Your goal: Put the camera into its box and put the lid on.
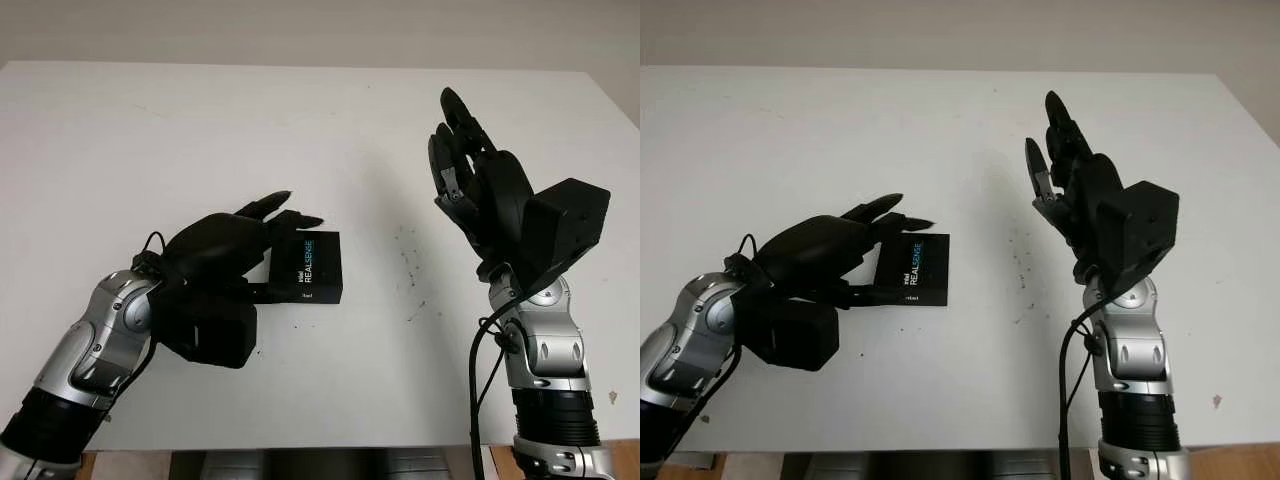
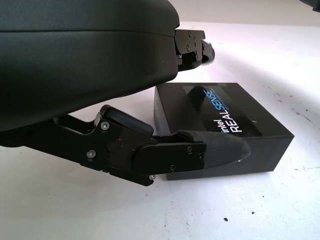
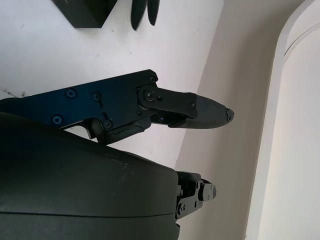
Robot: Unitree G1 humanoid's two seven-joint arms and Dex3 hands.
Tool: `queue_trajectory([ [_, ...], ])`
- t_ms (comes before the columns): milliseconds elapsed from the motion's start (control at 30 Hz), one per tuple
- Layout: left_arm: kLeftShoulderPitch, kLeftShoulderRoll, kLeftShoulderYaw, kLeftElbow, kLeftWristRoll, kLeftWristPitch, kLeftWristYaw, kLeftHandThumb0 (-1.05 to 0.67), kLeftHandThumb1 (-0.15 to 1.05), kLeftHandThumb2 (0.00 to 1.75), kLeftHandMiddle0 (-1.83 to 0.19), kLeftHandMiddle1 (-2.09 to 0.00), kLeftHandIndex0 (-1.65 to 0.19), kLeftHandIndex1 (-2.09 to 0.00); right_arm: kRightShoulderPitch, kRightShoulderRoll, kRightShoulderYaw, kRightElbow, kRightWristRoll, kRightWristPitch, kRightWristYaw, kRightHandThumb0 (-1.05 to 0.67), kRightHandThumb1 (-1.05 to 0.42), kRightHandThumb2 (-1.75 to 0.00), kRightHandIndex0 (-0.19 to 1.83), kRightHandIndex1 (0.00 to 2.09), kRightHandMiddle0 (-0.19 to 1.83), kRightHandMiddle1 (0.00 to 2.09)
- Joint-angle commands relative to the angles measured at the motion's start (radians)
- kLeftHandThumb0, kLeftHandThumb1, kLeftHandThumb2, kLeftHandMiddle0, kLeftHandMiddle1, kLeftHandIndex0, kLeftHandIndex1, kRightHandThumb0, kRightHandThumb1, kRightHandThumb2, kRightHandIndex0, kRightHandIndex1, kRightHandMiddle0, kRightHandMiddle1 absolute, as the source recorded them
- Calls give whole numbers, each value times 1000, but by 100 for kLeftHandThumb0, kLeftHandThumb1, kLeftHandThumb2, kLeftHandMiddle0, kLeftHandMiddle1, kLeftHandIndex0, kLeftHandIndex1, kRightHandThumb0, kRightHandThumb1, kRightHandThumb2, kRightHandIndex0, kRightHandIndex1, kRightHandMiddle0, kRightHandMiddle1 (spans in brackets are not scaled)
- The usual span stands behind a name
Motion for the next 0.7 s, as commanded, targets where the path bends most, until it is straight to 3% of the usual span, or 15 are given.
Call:
queue_trajectory([
  [0,3,-2,-3,-6,-26,17,-23,-79,105,57,19,0,19,-1,6,-4,-1,-17,3,-1,0,-59,-105,-53,-2,5,6,0],
  [300,11,-26,37,2,-206,96,-81,-79,105,61,19,0,19,0,4,-3,-5,-12,26,2,25,-61,-105,-51,-3,4,5,0],
  [500,-4,-120,206,-5,-497,167,-33,-75,105,59,19,0,19,0,-4,5,9,-19,30,6,24,-59,-105,-52,-2,5,5,0],
  [667,-32,-182,286,20,-588,157,71,-76,105,63,19,0,19,0,-8,11,27,-26,33,19,29,-57,-105,-57,-5,3,0,0],
])
